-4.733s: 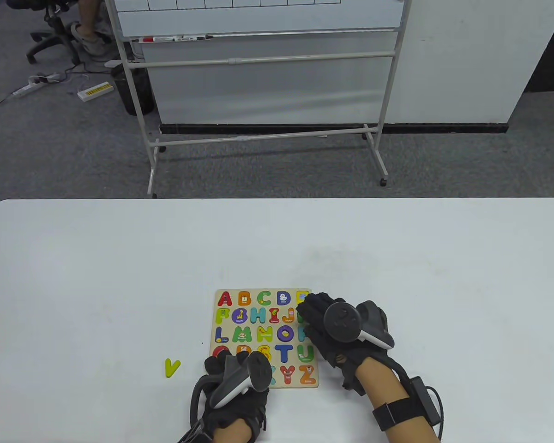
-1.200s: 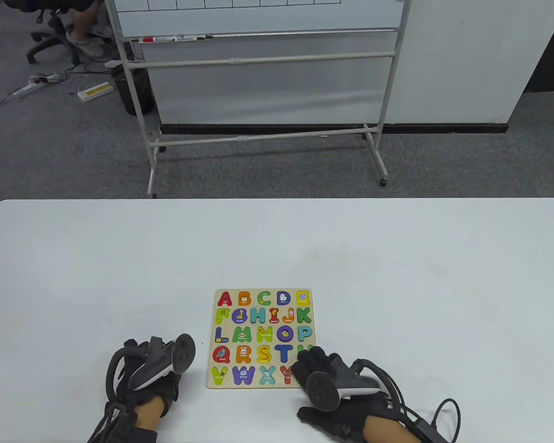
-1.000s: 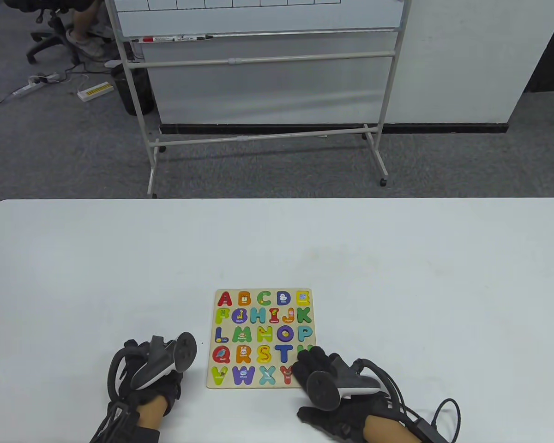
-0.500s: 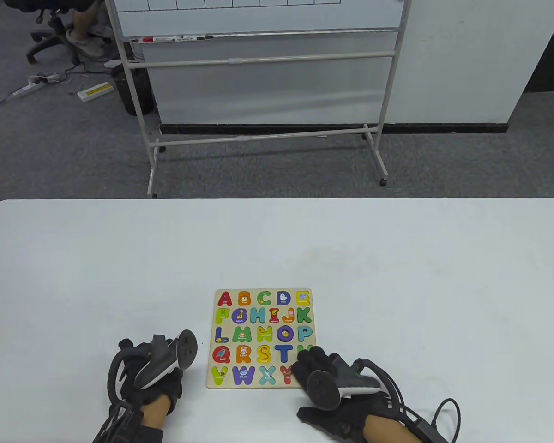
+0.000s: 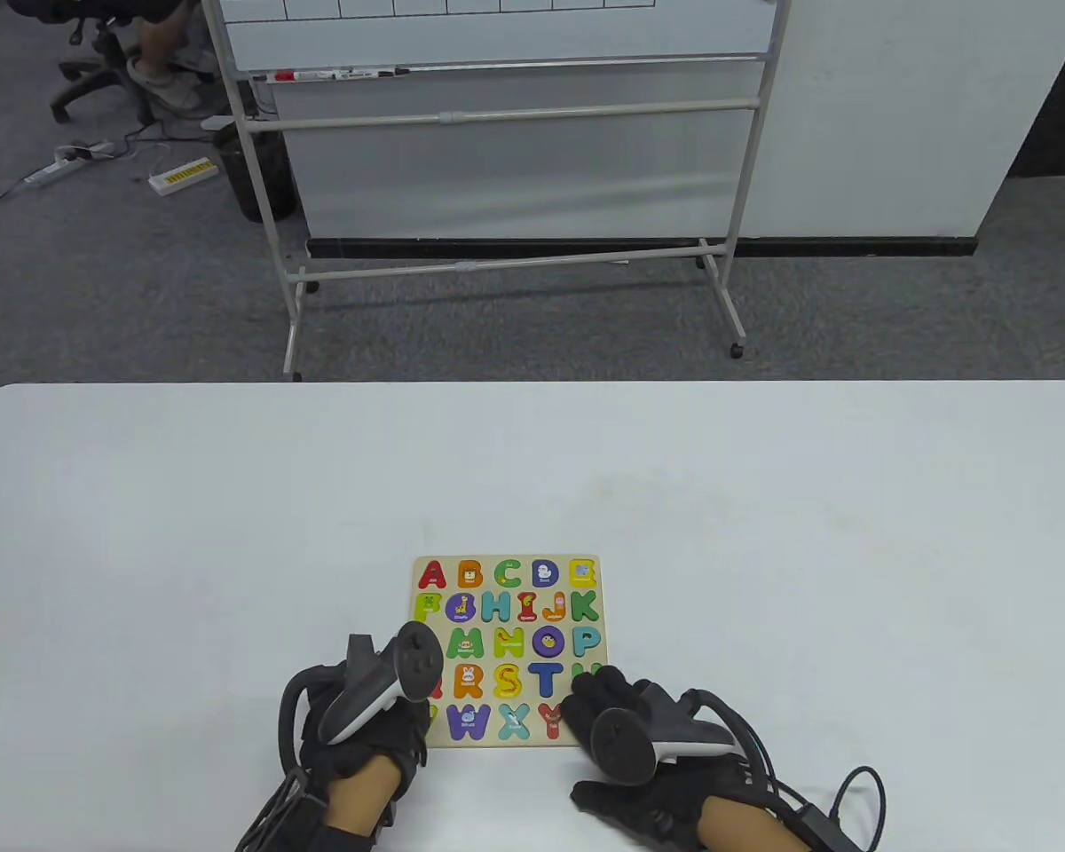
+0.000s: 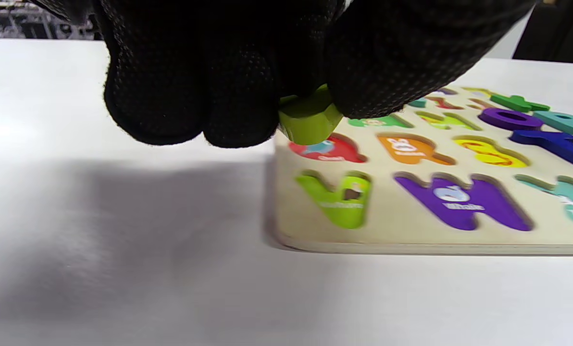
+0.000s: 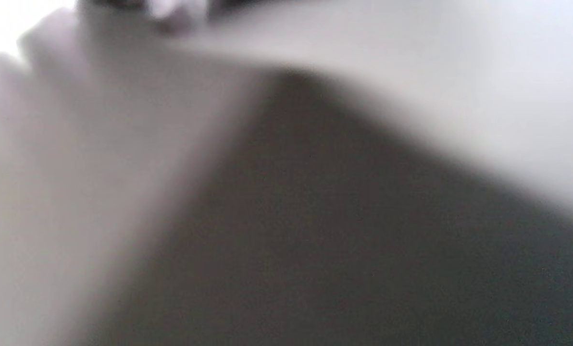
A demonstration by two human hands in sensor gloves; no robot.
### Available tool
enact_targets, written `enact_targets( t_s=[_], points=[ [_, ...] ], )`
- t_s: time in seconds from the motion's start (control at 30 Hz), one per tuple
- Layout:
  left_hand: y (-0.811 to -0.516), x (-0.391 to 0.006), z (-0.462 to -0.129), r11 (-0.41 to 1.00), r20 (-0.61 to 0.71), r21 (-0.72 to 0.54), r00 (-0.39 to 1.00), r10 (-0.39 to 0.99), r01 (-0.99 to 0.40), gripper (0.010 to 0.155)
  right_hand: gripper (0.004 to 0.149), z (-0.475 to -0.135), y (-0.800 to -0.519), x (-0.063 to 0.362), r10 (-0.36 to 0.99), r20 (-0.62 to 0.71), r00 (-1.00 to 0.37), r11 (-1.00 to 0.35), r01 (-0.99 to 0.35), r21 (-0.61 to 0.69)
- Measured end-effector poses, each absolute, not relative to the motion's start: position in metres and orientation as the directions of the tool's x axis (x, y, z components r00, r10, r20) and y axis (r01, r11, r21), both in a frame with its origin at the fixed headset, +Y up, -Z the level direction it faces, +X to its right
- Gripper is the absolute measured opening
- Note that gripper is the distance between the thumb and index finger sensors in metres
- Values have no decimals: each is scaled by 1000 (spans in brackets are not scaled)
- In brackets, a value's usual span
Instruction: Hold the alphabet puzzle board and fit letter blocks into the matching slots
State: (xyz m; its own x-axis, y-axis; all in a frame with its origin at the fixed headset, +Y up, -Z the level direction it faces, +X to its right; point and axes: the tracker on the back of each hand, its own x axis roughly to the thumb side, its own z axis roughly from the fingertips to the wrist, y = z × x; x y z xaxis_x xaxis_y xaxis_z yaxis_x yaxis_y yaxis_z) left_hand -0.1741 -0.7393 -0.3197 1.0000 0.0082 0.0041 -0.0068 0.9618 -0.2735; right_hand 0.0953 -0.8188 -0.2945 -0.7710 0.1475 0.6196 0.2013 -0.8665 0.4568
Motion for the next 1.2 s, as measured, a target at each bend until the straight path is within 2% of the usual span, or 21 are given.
enact_targets(
  t_s=[0.17, 0.6, 1.2],
  points=[
    [-749, -163, -324, 953, 1, -298, 999, -50, 48, 53, 87, -295, -819, 96, 156, 616, -773, -867, 191, 460],
    [-756, -163, -329, 950, -4, -310, 999, -38, 35, 51, 87, -296, -818, 96, 159, 612, -775, -870, 182, 457],
    [-759, -165, -321, 976, 83, -209, 995, -48, 65, 47, 87, -296, -817, 95, 157, 609, -778, -873, 180, 454]
  ],
)
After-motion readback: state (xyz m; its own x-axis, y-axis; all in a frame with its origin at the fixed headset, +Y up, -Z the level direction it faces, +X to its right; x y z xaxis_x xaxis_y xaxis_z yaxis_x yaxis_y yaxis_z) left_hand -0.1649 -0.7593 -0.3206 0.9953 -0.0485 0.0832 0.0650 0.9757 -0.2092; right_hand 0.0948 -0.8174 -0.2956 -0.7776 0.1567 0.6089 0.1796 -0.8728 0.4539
